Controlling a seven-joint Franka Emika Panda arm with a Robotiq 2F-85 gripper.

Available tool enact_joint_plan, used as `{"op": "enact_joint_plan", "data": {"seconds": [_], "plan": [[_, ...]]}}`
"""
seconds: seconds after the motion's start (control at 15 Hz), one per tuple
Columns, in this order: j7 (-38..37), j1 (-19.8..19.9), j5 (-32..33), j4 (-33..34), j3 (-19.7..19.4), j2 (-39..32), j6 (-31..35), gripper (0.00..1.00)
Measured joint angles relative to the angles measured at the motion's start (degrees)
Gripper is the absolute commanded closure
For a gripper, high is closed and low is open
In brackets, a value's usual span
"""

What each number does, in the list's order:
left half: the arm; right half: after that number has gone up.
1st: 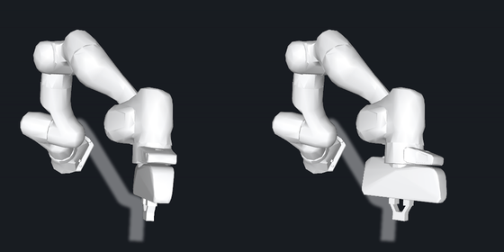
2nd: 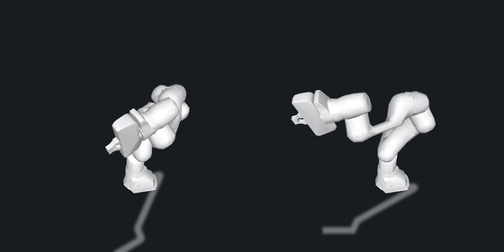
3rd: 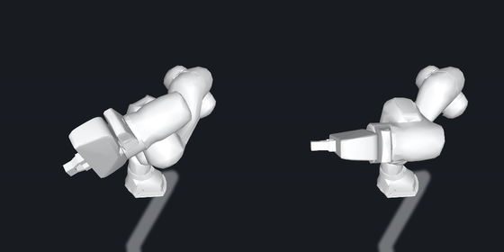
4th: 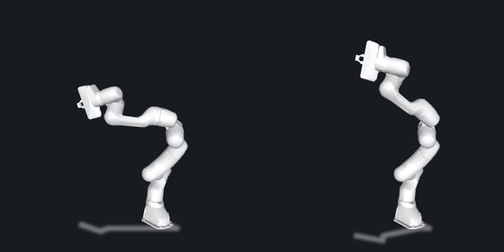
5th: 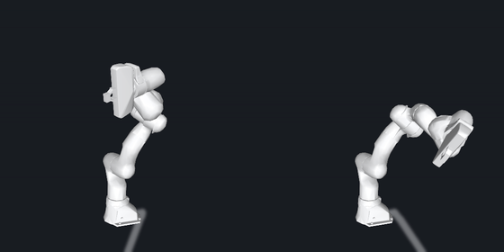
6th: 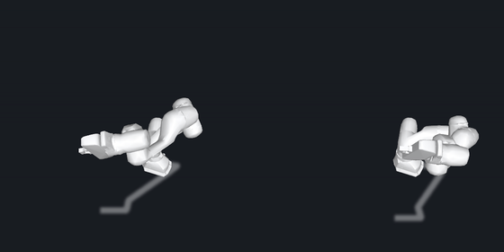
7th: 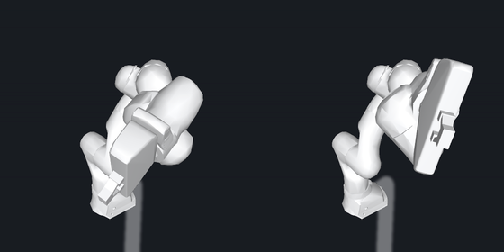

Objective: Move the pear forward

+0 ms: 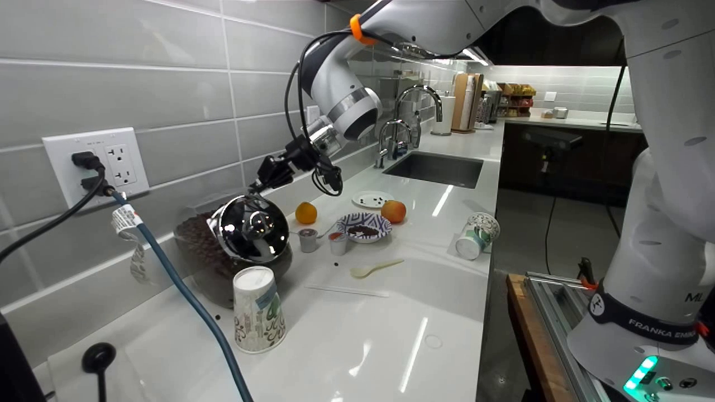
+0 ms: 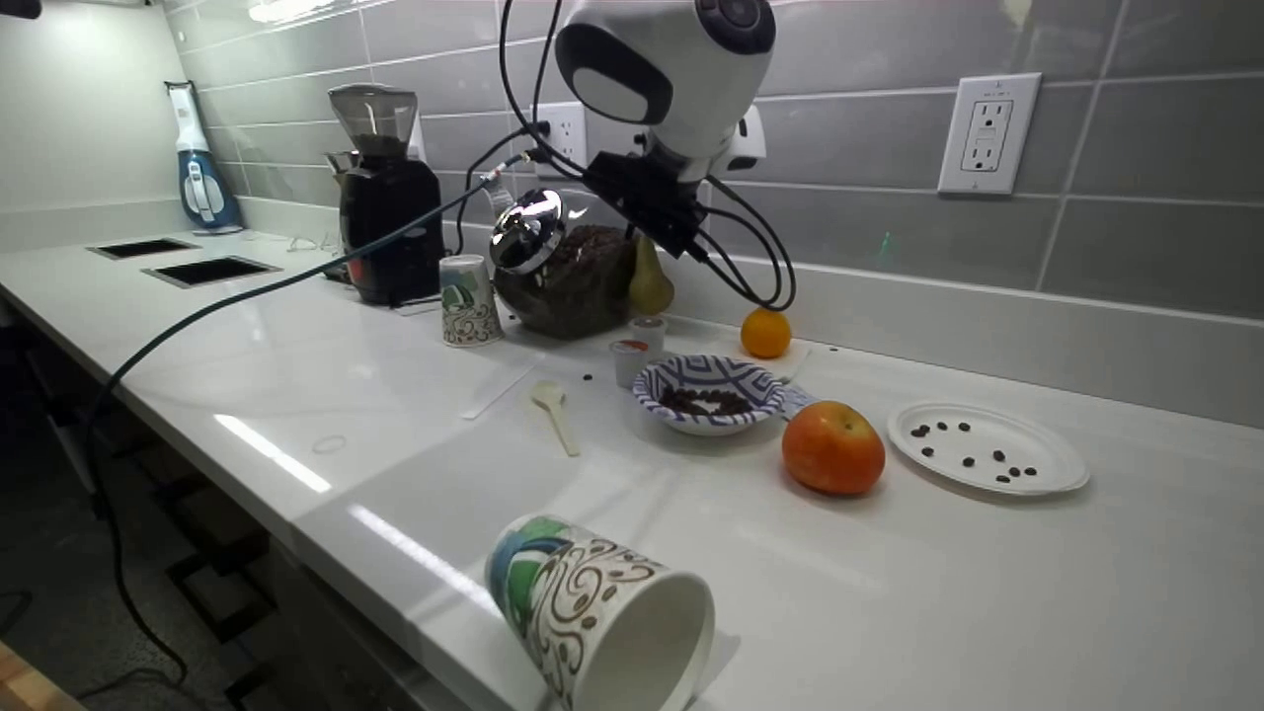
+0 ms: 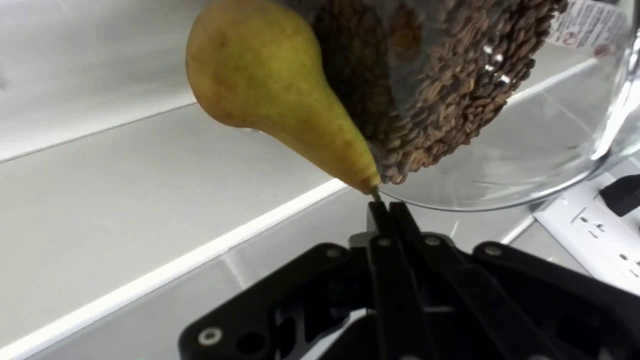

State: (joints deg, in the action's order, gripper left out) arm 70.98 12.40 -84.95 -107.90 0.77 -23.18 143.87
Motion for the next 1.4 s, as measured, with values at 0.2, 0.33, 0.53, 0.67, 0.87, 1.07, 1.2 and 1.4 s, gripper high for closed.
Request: {"op": "enact_joint_plan", "data": {"seconds": [0.2, 0.33, 0.53, 0.67, 0.87, 1.07, 1.2, 1.4], "plan": [[5.1, -0.1, -6.7, -4.0, -1.3, 3.5, 0.0, 0.97], [8.1, -0.3, -11.1, -6.7, -2.5, 6.2, 0.0, 0.96], [10.3, -1.1, -14.2, -11.8, -4.1, 10.7, -0.6, 0.96], [11.6, -1.9, -15.5, -15.2, -4.8, 13.7, -0.7, 0.96], [13.3, -2.9, -17.3, -20.5, -5.2, 18.2, -0.9, 0.96], [14.1, -3.4, -19.2, -26.0, -5.5, 22.5, -0.9, 0.97], [14.3, -3.4, -19.9, -29.8, -5.6, 25.2, -0.8, 0.96], [14.8, -3.4, -20.8, -35.1, -6.1, 28.9, -0.3, 0.96]]}}
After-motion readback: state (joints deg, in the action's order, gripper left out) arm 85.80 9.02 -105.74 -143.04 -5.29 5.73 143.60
